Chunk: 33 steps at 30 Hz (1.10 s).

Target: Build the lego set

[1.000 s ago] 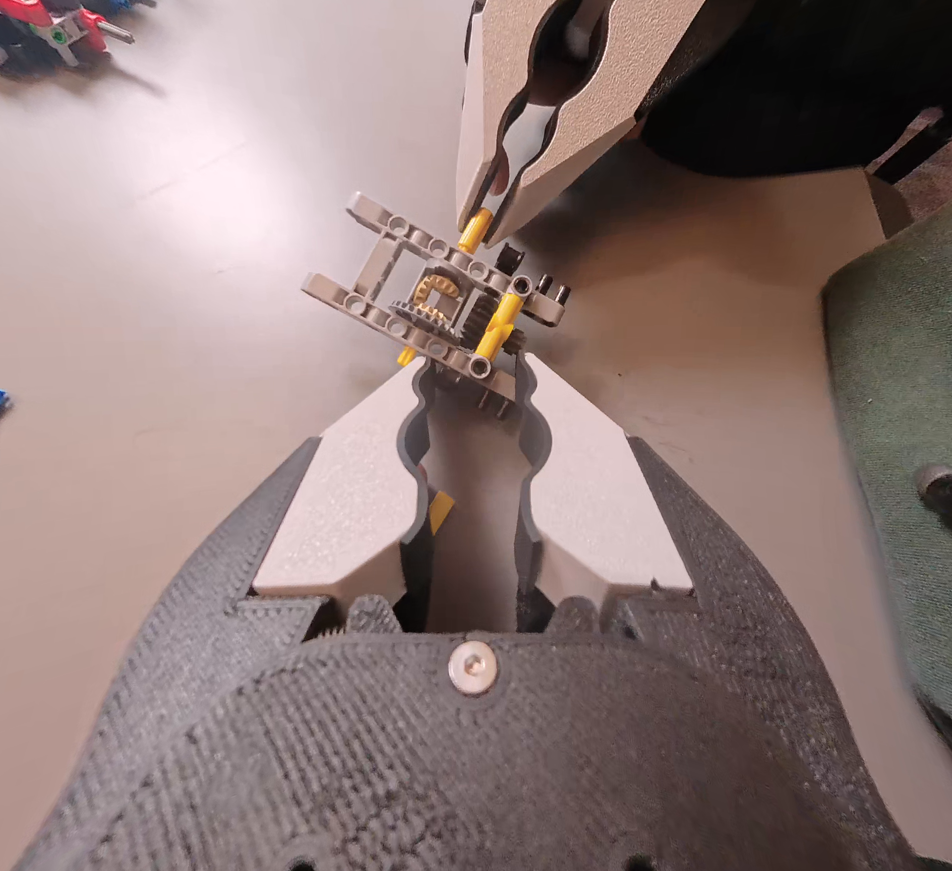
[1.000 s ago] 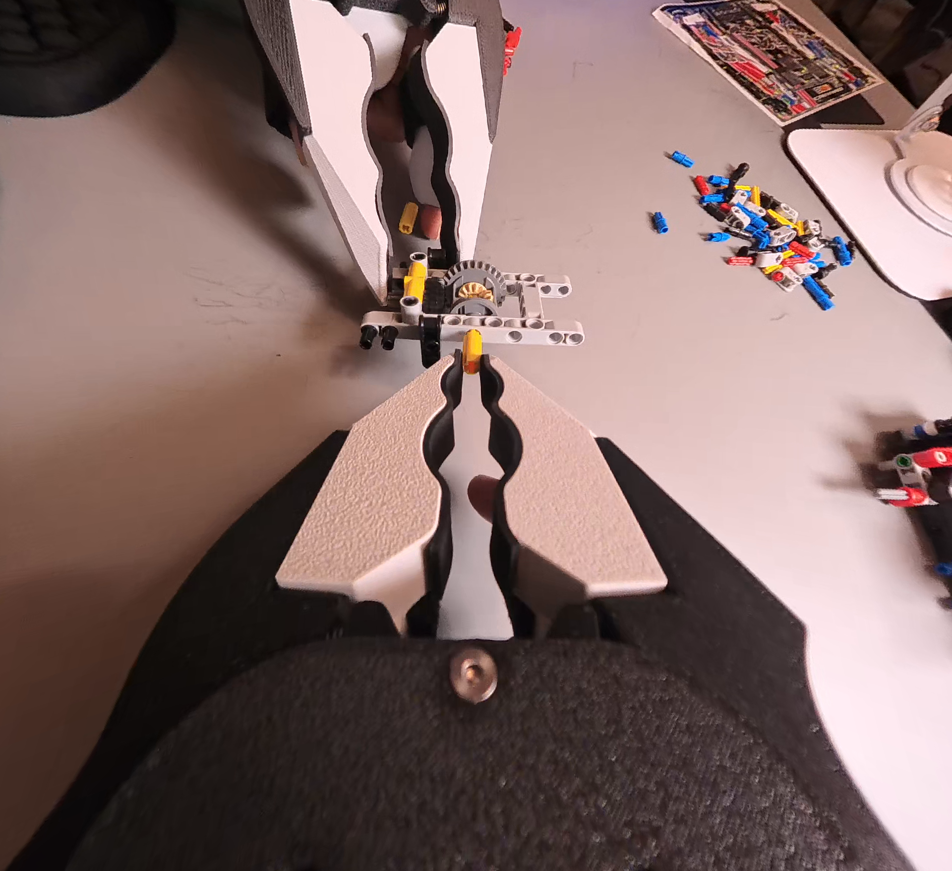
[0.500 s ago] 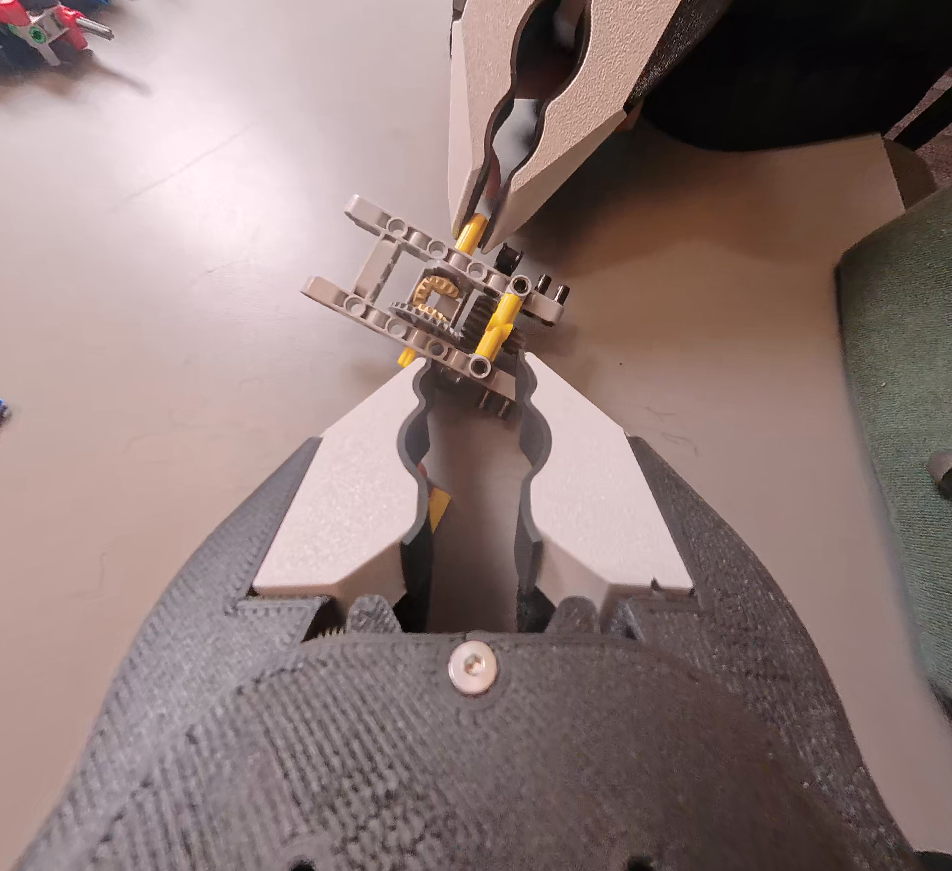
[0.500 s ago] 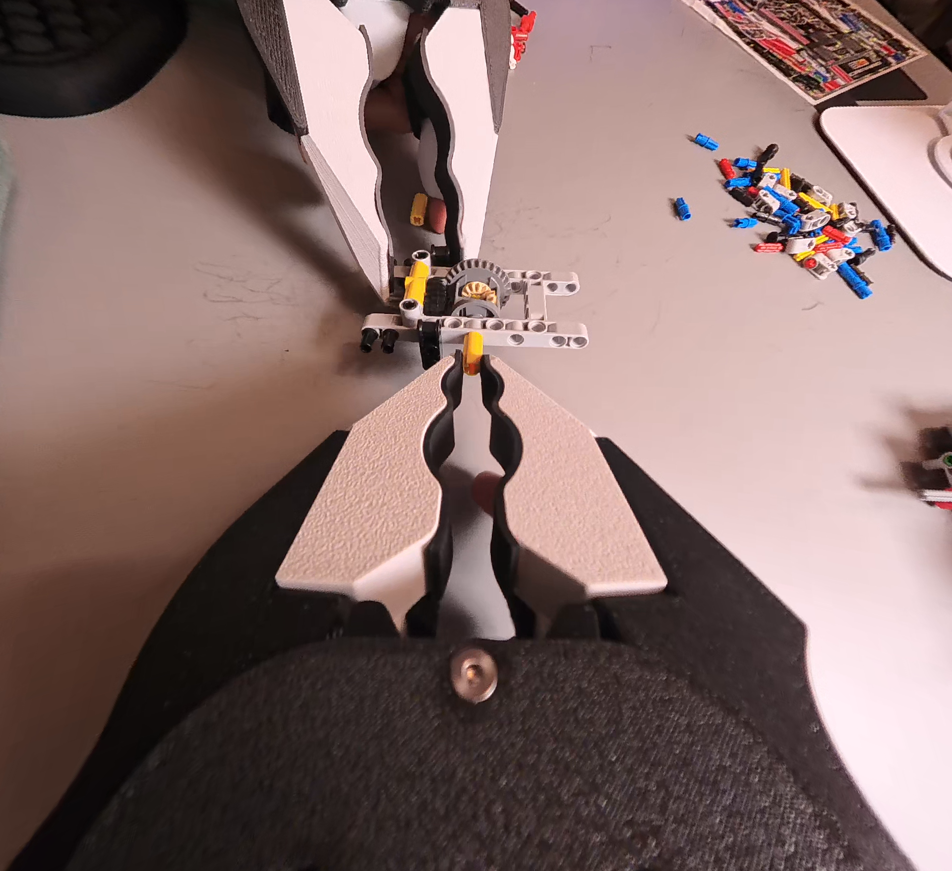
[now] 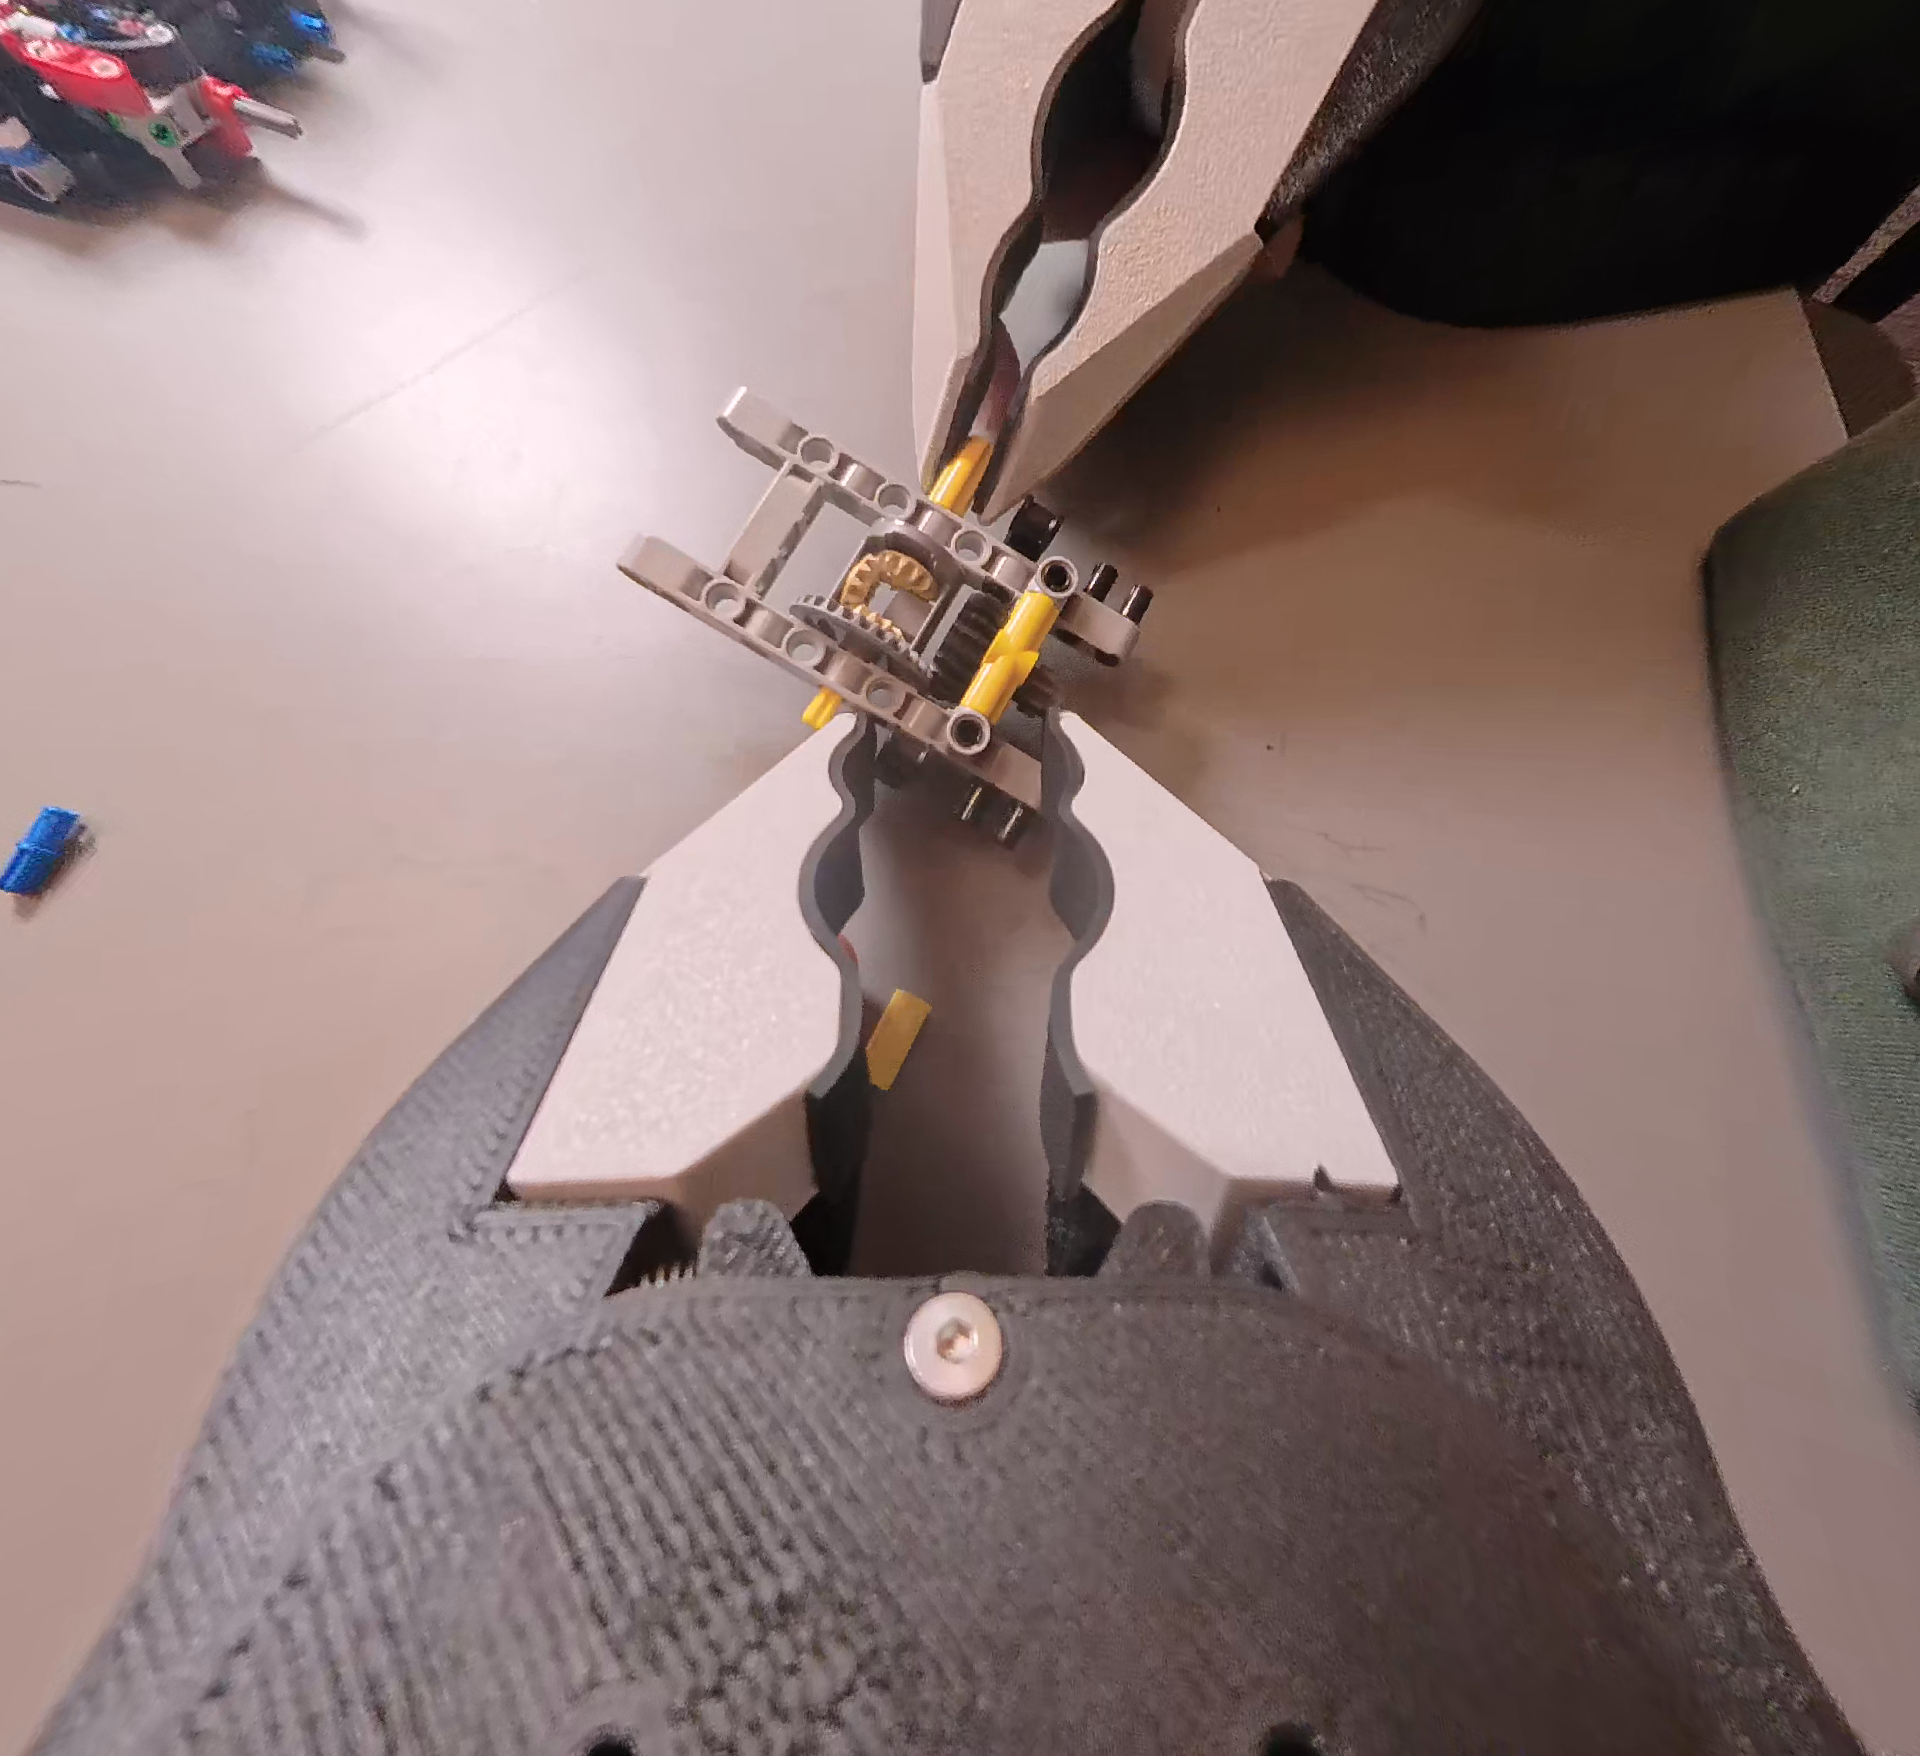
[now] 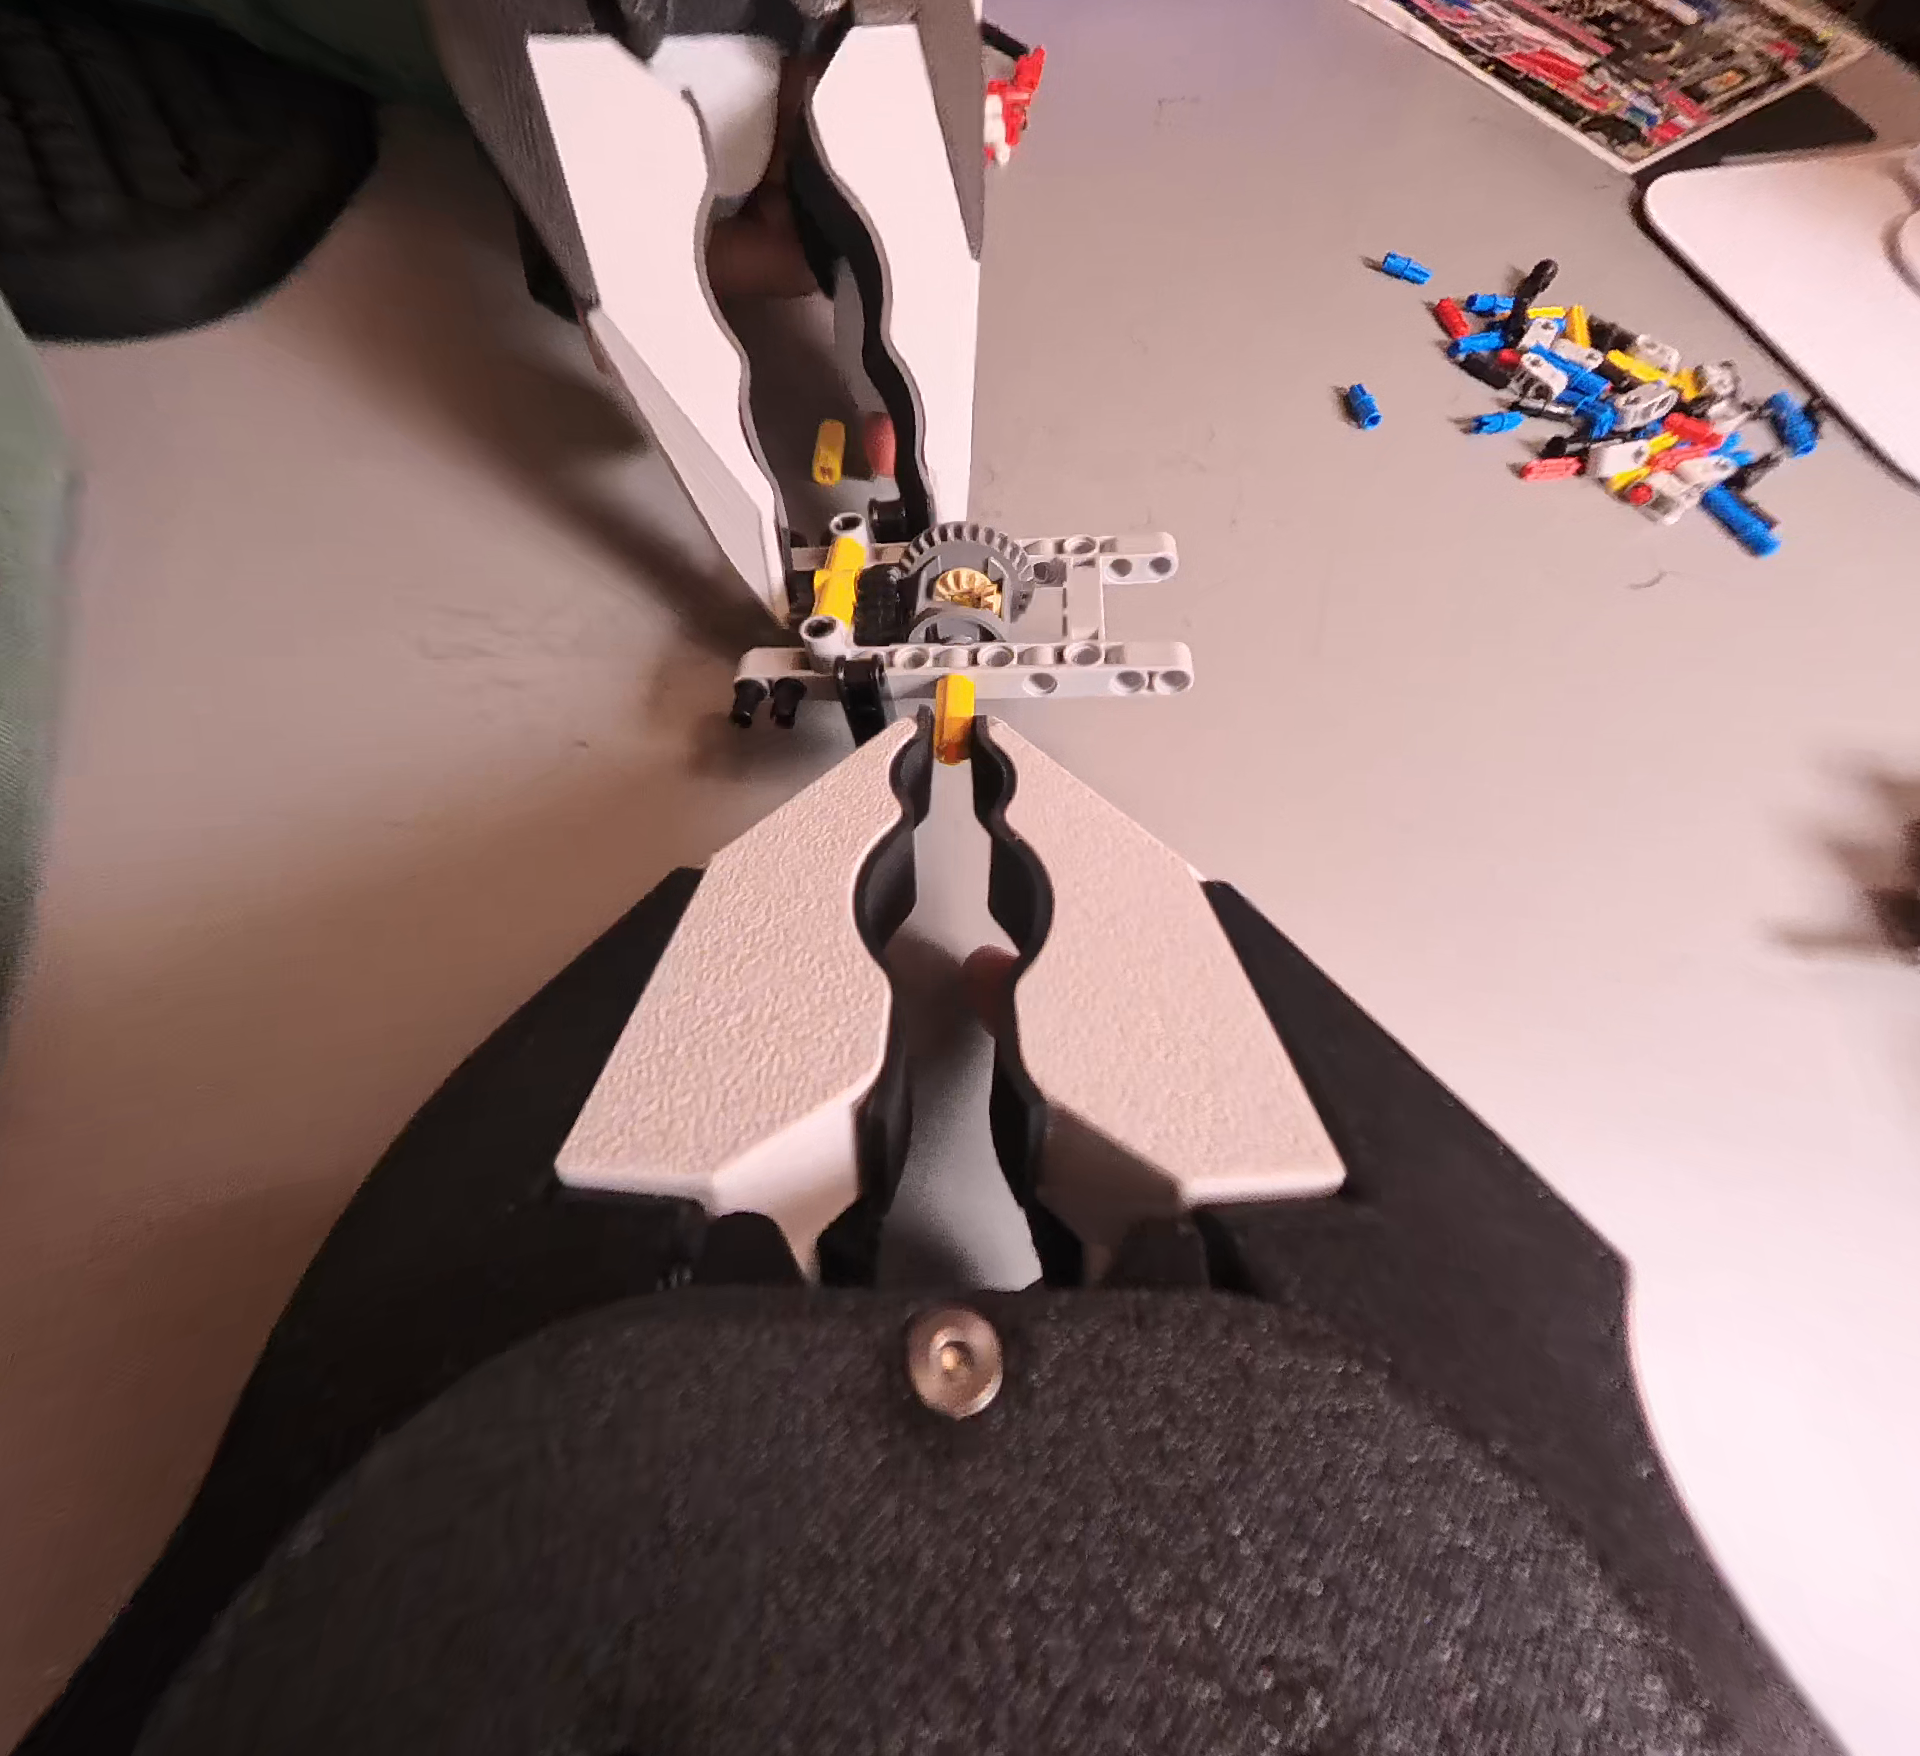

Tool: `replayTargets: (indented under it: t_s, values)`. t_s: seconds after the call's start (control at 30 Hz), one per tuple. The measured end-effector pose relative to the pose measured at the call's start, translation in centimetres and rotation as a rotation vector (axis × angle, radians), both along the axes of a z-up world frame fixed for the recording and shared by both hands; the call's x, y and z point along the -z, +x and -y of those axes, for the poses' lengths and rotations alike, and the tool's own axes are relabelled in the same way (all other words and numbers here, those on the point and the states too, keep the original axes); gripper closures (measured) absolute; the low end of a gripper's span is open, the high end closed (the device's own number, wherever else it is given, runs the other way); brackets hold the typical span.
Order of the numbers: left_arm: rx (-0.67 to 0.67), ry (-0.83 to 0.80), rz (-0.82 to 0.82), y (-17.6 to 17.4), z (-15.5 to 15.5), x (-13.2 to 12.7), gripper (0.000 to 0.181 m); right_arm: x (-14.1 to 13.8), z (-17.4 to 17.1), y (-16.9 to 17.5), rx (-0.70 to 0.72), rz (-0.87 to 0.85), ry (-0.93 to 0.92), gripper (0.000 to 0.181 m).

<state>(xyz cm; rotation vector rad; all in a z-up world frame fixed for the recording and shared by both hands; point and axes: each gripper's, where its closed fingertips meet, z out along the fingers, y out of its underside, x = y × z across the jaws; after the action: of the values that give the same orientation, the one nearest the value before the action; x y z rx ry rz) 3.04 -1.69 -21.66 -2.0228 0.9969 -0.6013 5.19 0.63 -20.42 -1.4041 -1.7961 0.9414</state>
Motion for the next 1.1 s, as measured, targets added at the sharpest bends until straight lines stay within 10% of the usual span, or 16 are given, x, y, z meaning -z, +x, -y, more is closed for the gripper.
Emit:
replayTargets:
  t_s: [0.37,1.1]
  values:
    - [-0.002,0.122,0.046,0.1,-0.6,-1.9,0.151,-2.1,-0.1,0.1,0.051,-0.048,-0.456,0.176]
    - [-0.003,0.004,-0.046,-0.4,-0.1,0.5,0.150,-0.6,-0.7,0.3,0.055,-0.007,-0.176,0.166]
